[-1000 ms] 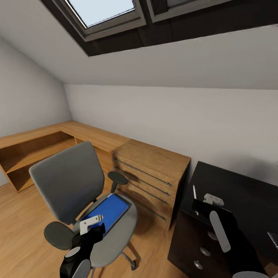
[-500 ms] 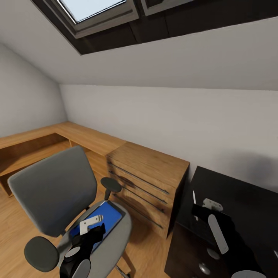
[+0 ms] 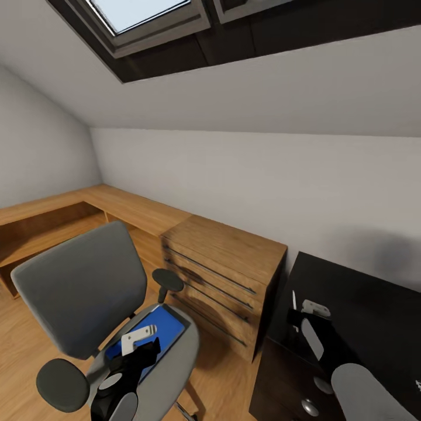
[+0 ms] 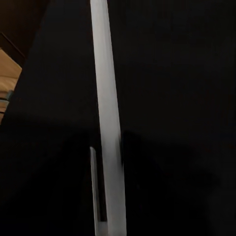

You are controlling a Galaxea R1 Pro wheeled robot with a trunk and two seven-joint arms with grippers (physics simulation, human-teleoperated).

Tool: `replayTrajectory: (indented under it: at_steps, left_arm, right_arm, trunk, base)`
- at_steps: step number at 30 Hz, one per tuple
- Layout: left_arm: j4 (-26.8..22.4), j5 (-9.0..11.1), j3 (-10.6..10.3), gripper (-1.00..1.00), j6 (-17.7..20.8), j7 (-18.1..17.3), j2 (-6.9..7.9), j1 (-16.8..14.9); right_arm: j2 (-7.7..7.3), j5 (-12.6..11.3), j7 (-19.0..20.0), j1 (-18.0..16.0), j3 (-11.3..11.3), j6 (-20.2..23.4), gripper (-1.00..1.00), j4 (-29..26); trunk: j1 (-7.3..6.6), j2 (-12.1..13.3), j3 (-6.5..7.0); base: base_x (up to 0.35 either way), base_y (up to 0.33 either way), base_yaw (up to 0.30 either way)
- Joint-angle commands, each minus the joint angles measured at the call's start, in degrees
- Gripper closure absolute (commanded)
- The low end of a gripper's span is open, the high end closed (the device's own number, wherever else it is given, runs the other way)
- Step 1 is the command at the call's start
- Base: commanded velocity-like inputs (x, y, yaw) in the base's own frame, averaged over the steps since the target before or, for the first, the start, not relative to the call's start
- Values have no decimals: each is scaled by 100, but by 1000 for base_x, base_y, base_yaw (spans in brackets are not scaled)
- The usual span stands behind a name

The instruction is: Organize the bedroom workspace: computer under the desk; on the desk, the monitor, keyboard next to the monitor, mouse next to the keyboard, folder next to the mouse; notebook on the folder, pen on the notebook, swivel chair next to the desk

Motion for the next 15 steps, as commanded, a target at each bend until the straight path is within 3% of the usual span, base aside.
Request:
replayTrajectory:
  at_steps: [1,15]
  left_arm:
    - [-8,36,-15,-100,14,48,5,-6]
    - [-10,36,-15,-100,13,51,4,-6]
  right_arm:
    - [-4,-55,-37,-43,4,-16,100,82]
    - [-10,-29,-325,-122,4,-83,100,252]
  trunk:
    - [0,-4,-6]
    - [0,-4,-6]
  base:
    - [0,0,0]
    - [0,0,0]
